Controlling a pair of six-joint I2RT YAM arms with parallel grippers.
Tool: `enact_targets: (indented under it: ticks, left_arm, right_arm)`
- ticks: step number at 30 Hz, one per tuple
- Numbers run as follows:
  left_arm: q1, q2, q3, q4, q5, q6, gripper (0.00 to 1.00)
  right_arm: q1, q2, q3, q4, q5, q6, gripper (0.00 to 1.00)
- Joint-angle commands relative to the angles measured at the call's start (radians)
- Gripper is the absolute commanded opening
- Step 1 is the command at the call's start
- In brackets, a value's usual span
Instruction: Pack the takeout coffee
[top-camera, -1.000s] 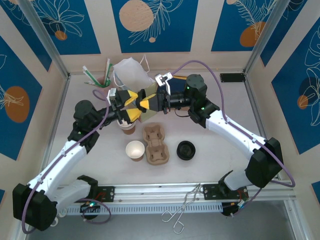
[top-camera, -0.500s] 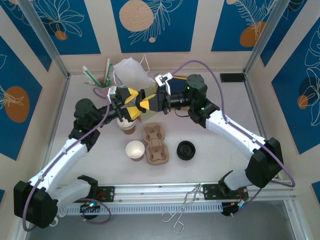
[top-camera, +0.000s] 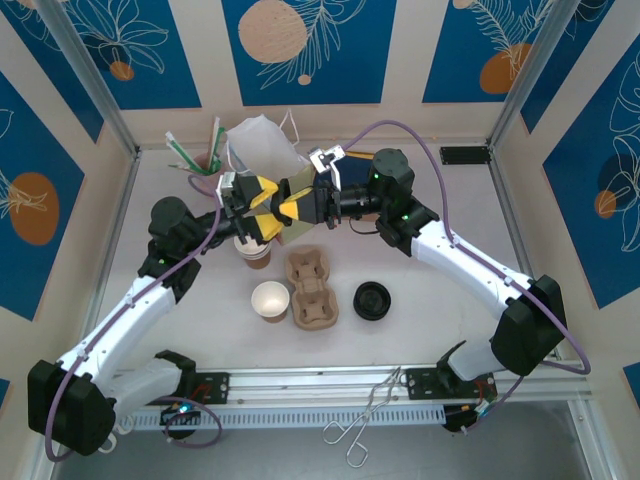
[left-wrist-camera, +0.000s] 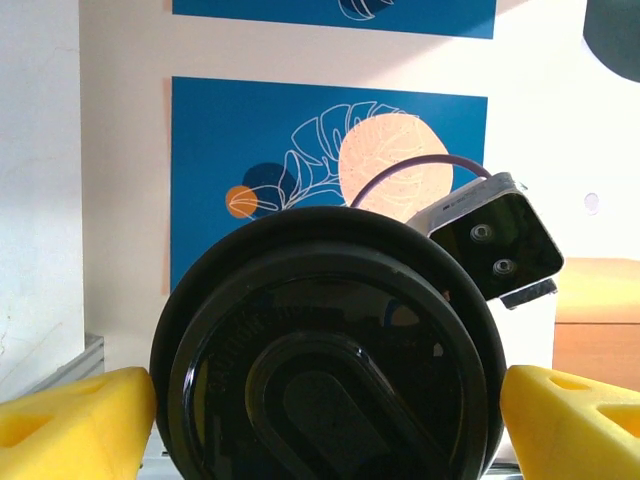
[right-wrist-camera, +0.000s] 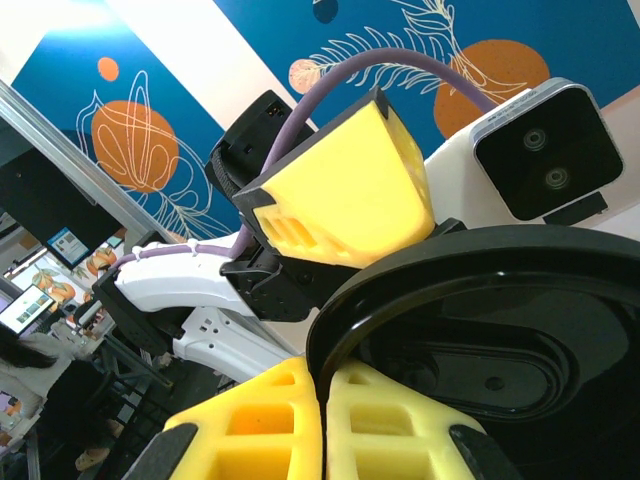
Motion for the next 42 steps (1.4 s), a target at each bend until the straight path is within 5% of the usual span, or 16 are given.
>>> enact_targets:
  ticks: [1,18,37,42]
  left_arm:
    - [-0.014,0.007,0.039,0.048,0.033,-0.003,0.88]
    - [-0.022,0.015,0.041,0.073,0.031,-0.002,0.85]
    - [-0.022,0.005,0.015,0.075,0.010,-0.009,0.69]
    - [-0.022,0.007,0.012,0.068,0.006,-0.001,0.68]
  right_arm:
    - [0.008,0.011,0.018,-0.007,-0.024,-0.009,0.06]
    - [0.016,0.015,0.024,-0.024,-0.023,-0.020,0.06]
    - [0.012,0.008,0.019,-0.029,-0.013,-0.023,0.07]
    - [0.011,-0.001,0.018,-0.058,0.014,-0.036,0.15]
